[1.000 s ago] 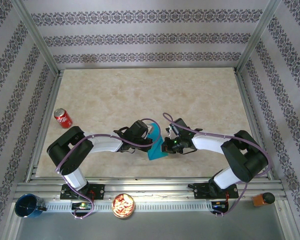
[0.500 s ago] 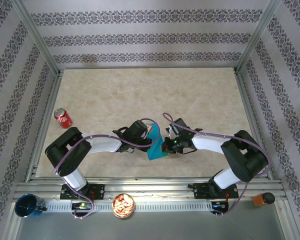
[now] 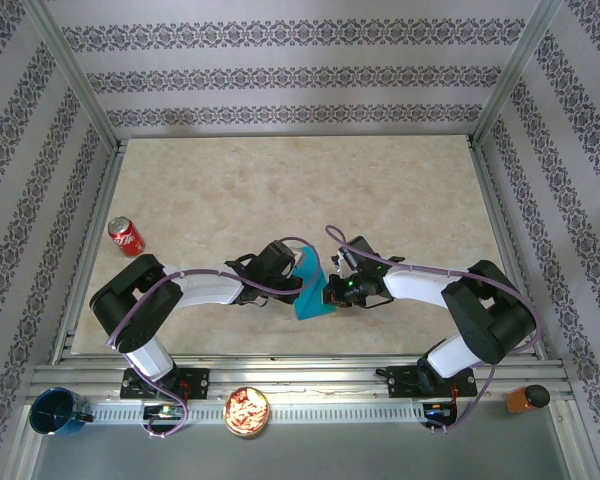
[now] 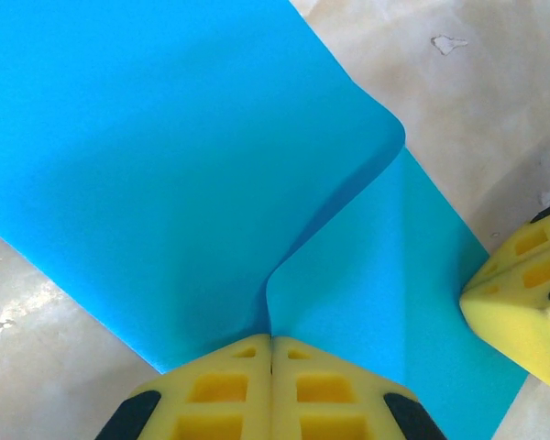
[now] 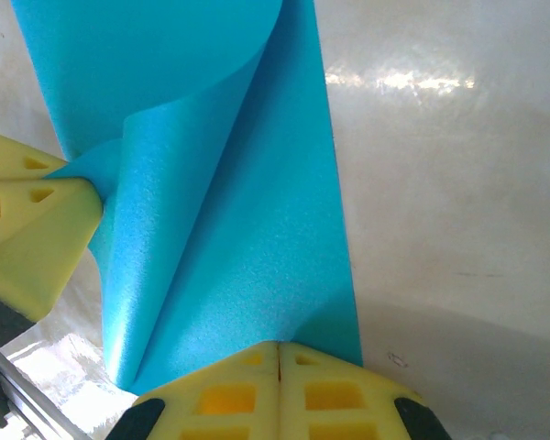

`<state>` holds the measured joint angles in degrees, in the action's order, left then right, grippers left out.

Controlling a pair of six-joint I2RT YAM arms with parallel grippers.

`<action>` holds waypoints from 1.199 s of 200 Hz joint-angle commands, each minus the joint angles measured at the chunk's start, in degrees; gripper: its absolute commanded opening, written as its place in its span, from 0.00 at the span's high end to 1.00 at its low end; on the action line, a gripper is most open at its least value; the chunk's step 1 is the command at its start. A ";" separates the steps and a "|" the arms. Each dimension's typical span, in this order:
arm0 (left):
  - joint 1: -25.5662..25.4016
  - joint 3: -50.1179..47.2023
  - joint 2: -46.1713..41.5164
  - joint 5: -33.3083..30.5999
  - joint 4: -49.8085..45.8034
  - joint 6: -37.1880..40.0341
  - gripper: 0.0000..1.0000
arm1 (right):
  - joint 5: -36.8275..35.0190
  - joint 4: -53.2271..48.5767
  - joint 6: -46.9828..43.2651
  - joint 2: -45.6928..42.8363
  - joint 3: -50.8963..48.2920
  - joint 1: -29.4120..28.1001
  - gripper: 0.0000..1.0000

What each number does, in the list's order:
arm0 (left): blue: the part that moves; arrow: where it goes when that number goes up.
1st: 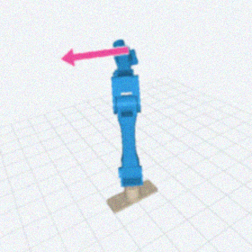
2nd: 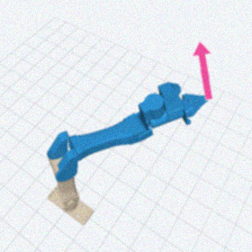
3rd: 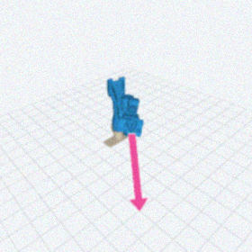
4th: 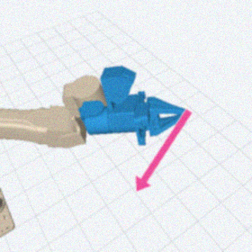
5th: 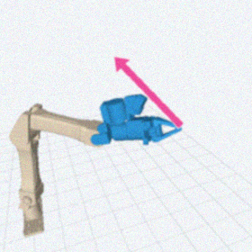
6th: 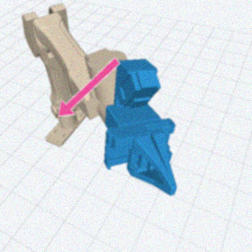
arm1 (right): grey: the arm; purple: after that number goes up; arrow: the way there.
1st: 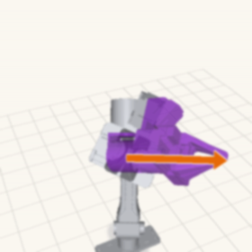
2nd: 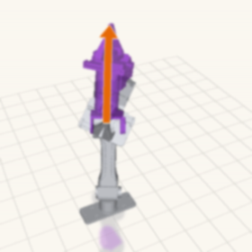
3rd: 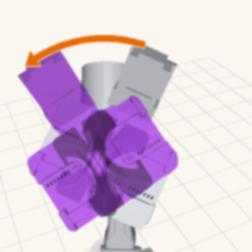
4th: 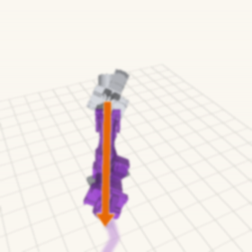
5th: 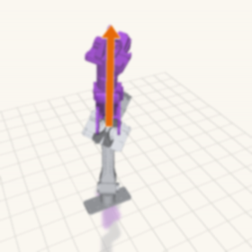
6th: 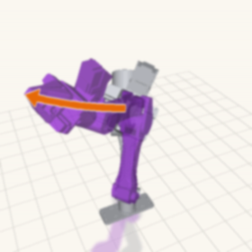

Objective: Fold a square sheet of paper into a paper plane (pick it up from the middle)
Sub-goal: Fold the triangle a second time at the center of the table.

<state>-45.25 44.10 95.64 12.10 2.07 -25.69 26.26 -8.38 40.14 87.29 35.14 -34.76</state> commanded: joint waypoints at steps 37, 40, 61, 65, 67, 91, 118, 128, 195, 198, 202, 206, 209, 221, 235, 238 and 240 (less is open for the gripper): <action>0.69 0.64 -0.21 -1.11 -1.80 1.63 1.00 | -3.15 -3.50 -0.50 1.92 -0.15 -0.56 0.96; 0.69 0.63 -0.20 -1.11 -1.78 1.61 1.00 | -3.15 -3.52 -0.50 1.92 -0.15 -0.57 0.96; 0.69 0.67 0.20 -1.12 -1.59 1.69 1.00 | -3.11 -3.54 -0.50 1.92 -0.16 -0.55 0.96; 0.69 0.65 0.33 -1.03 -1.49 1.68 1.00 | -3.06 -3.49 -0.50 1.92 -0.15 -0.57 0.96; 0.69 0.62 0.40 -1.03 -1.53 1.63 1.00 | -3.06 -3.48 -0.50 1.92 -0.20 -0.57 0.96; 0.69 0.57 1.00 -0.77 -1.22 1.72 1.00 | -2.98 -3.59 -0.67 1.93 -0.24 -0.56 0.96; 0.69 0.57 1.48 -1.01 -1.32 1.93 1.00 | -2.93 -3.59 -0.68 2.01 -0.24 -0.52 0.96; 0.69 0.64 1.70 -1.02 -1.28 2.03 1.00 | -2.97 -3.57 -0.68 2.08 -0.24 -0.51 0.96; 0.69 0.07 2.28 -0.82 -1.12 2.15 1.00 | -2.81 -3.38 -0.28 1.63 0.28 -0.42 0.94; 0.69 -0.06 2.26 -0.84 -1.06 2.14 1.00 | -2.75 -3.17 -0.13 1.47 0.33 -0.37 0.94; 0.69 -0.22 2.23 -0.93 -0.99 2.05 1.00 | -2.64 -2.81 0.13 1.21 0.37 -0.39 0.94; 0.77 -0.40 2.12 -0.94 -0.80 1.87 1.00 | -2.43 -2.41 0.45 0.93 0.37 -0.38 0.94; 0.70 -0.49 2.14 -0.89 -0.62 1.75 1.00 | -2.25 -1.96 0.73 0.62 0.33 -0.34 0.94; 0.74 -0.89 2.05 -0.74 -0.19 1.43 1.00 | -1.72 -0.04 2.29 -0.66 0.12 -0.25 0.93; 0.77 -1.19 2.09 -0.50 0.17 1.13 1.00 | -0.97 3.09 4.76 -2.29 -0.44 -0.22 0.94; 0.78 -1.20 2.10 -0.45 0.19 1.09 1.00 | -0.74 3.90 5.30 -2.50 -0.56 -0.17 0.94; 0.72 -1.23 2.10 -0.49 0.28 1.08 1.00 | -0.52 4.45 5.63 -2.68 -0.65 -0.14 0.94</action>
<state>-45.25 44.14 96.33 11.75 2.28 -24.84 26.17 -7.88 41.67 87.07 35.20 -34.76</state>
